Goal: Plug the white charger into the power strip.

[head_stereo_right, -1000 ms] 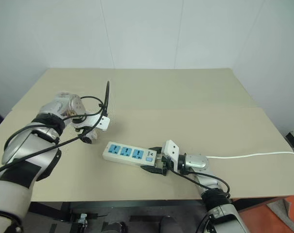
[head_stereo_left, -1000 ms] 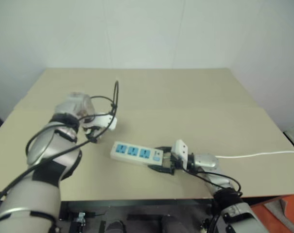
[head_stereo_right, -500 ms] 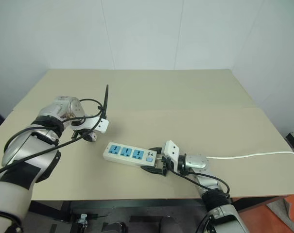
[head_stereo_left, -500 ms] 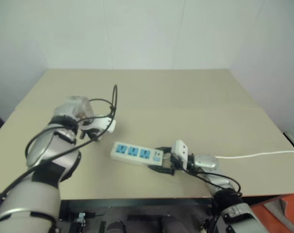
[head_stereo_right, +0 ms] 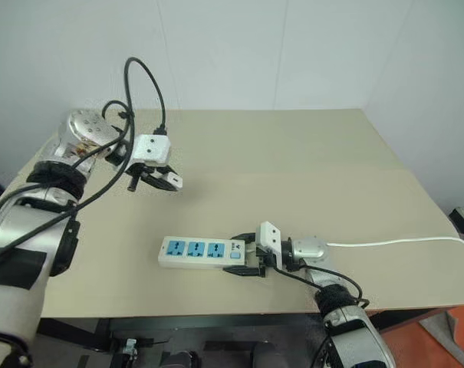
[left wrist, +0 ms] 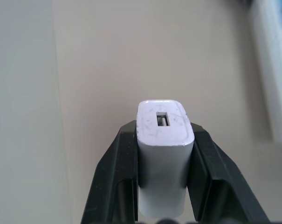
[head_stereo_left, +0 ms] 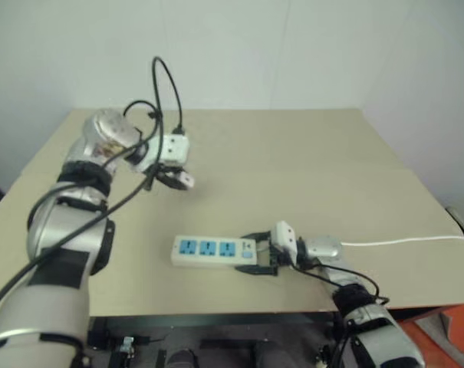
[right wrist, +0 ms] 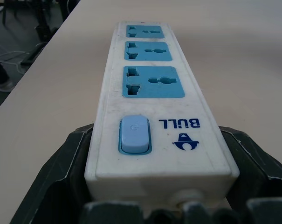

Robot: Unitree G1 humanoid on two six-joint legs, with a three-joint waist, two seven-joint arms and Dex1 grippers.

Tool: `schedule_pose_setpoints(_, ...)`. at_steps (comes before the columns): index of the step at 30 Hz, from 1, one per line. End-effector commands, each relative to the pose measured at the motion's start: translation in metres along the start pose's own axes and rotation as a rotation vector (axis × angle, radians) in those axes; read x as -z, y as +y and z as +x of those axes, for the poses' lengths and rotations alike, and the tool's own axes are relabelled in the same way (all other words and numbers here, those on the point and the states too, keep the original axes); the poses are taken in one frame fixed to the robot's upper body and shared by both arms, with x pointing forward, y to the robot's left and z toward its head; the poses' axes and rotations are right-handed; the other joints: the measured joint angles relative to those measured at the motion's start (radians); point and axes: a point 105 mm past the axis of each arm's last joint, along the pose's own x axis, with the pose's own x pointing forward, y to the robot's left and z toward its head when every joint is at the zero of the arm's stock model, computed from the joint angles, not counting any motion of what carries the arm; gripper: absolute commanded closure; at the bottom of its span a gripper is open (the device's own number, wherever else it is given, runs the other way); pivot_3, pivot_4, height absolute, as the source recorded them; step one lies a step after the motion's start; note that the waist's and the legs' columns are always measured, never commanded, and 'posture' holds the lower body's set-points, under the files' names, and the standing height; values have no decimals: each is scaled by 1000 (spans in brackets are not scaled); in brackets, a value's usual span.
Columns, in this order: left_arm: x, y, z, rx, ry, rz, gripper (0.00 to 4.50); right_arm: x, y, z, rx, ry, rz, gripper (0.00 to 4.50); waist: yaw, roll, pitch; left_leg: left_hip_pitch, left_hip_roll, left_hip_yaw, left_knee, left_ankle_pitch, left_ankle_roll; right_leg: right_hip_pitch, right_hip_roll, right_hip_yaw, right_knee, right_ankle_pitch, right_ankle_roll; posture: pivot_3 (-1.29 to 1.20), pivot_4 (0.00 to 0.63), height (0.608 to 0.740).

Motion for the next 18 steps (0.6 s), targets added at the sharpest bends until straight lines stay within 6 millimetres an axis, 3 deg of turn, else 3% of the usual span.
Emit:
schedule_pose_setpoints(1, -39, -6, -21, -44, -248, 5, 3495, 10, 0, -3, -18, 25, 58, 1063, 0, 0, 0, 0, 0, 0, 0, 0, 0, 0, 0, 0, 1, 0, 0, 0, 150, 740)
schedule_pose_setpoints(7, -64, -40, -36, -7, -461, -84, 3495, 13, 3, 3, -56, 23, 109, 1063, 4, 0, 0, 4, 0, -1, 1, 0, 0, 5, 0, -1, 1, 0, 0, 0, 150, 740)
schedule_pose_setpoints(10, -70, -51, -34, 2, -539, -135, 3495, 14, 5, 5, -67, 21, 115, 1063, 4, 0, 0, 14, 0, -1, 0, 0, 0, 14, 0, 0, -1, -1, 1, 0, 150, 740)
schedule_pose_setpoints(18, -74, -70, -18, 28, -591, -186, 3495, 15, 5, 10, -73, 32, 98, 1063, 0, 0, 0, 14, 1, -1, 0, 0, 0, 14, 0, -1, -1, -1, 1, 0, 150, 740)
